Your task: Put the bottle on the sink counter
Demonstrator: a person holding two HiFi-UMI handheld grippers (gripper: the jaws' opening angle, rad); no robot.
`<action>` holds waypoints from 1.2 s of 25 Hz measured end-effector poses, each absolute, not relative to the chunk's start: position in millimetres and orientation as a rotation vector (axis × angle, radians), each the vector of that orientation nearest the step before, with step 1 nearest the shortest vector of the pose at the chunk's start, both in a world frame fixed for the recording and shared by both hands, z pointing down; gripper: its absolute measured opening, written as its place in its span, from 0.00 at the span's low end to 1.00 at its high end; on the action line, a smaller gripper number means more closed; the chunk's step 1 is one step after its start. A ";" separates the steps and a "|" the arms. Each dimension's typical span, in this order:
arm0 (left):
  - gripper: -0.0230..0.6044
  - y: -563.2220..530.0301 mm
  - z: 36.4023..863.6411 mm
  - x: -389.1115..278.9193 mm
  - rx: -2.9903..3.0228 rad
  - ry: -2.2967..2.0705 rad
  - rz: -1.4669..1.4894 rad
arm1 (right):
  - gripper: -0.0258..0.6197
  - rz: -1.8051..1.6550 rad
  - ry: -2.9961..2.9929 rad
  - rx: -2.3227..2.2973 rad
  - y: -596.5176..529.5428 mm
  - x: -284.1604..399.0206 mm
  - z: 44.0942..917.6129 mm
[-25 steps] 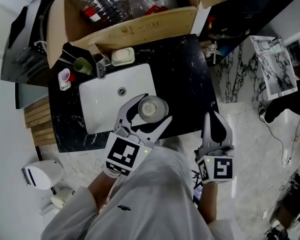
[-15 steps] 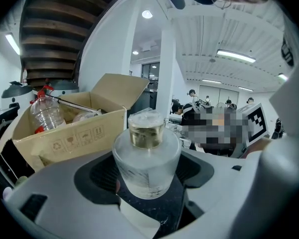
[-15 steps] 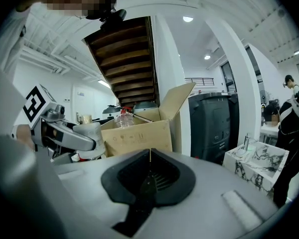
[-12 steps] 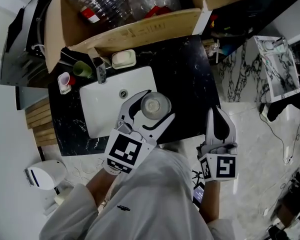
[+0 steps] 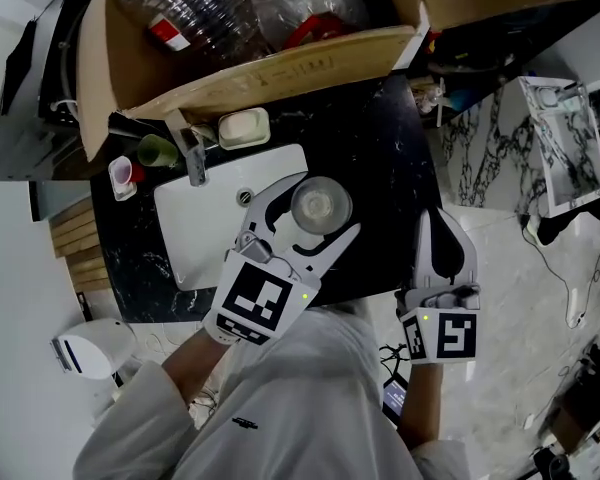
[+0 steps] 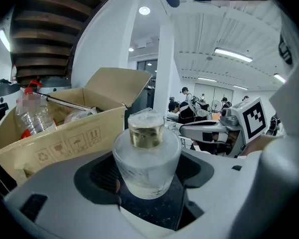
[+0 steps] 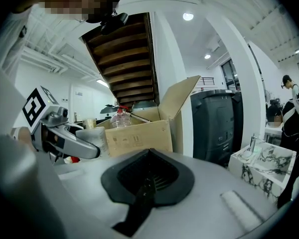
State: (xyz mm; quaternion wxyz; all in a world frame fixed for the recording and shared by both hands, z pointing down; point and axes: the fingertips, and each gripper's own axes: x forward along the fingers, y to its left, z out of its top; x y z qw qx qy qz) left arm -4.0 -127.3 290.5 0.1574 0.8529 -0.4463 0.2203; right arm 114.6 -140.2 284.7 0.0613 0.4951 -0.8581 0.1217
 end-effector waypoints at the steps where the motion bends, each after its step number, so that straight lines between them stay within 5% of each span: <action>1: 0.57 -132.4 293.0 -4.3 2.440 -1.270 0.633 | 0.06 0.375 -2.596 1.498 -145.4 113.3 286.5; 30: 0.57 -281.5 388.0 4.8 2.450 -1.257 0.715 | 0.06 0.464 -2.543 1.492 -276.7 106.9 369.5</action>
